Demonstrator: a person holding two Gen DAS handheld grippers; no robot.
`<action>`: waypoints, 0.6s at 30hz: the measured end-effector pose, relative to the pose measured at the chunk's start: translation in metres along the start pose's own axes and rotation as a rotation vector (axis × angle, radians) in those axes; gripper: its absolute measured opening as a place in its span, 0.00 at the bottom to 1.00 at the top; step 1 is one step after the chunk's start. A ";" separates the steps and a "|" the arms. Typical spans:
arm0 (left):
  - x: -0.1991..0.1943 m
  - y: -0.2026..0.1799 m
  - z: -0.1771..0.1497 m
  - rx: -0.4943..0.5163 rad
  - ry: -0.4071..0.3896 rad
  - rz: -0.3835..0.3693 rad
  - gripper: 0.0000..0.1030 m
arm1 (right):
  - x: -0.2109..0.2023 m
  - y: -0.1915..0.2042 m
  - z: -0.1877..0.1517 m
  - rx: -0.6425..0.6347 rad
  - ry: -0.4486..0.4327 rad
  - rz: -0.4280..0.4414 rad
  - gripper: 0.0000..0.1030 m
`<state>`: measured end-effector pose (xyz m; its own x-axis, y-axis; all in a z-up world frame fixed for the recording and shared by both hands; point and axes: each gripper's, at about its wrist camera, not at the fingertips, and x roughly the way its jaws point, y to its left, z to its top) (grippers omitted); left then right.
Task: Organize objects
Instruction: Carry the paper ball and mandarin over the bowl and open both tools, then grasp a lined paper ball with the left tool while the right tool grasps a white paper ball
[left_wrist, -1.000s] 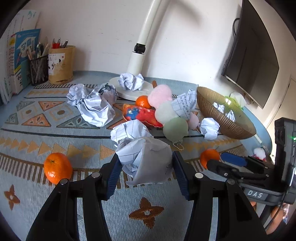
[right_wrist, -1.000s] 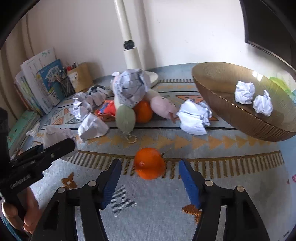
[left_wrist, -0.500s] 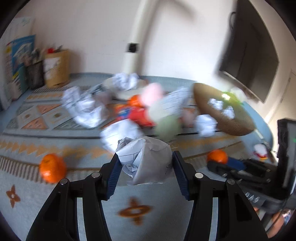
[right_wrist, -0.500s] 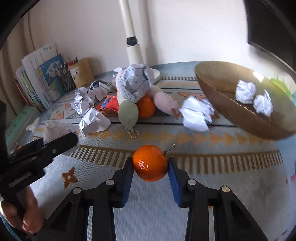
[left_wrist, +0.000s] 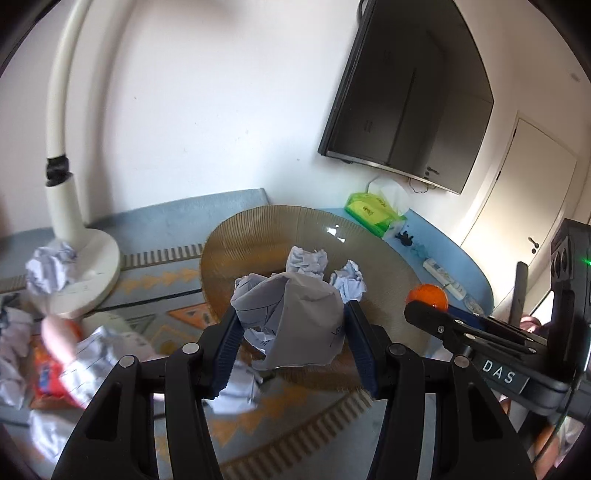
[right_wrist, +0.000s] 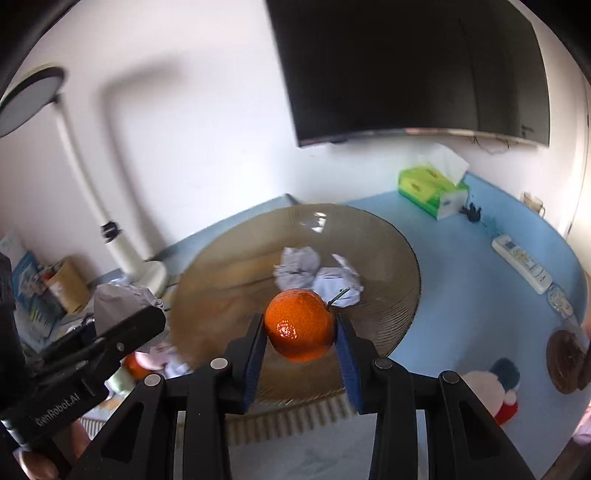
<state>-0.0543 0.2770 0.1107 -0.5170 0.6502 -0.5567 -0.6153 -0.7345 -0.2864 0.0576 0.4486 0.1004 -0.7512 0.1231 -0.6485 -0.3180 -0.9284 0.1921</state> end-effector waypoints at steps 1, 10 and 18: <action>0.003 0.003 0.000 -0.015 -0.007 0.006 0.75 | 0.006 -0.005 0.002 0.017 0.012 0.005 0.38; -0.065 0.034 -0.010 -0.115 -0.098 -0.018 0.99 | -0.022 0.007 -0.009 -0.024 -0.066 0.027 0.58; -0.169 0.088 -0.078 -0.130 -0.205 0.332 0.99 | -0.036 0.100 -0.050 -0.191 -0.070 0.191 0.59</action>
<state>0.0255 0.0876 0.1191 -0.7906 0.3893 -0.4727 -0.3216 -0.9209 -0.2204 0.0819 0.3335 0.1058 -0.8272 -0.0428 -0.5603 -0.0571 -0.9855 0.1596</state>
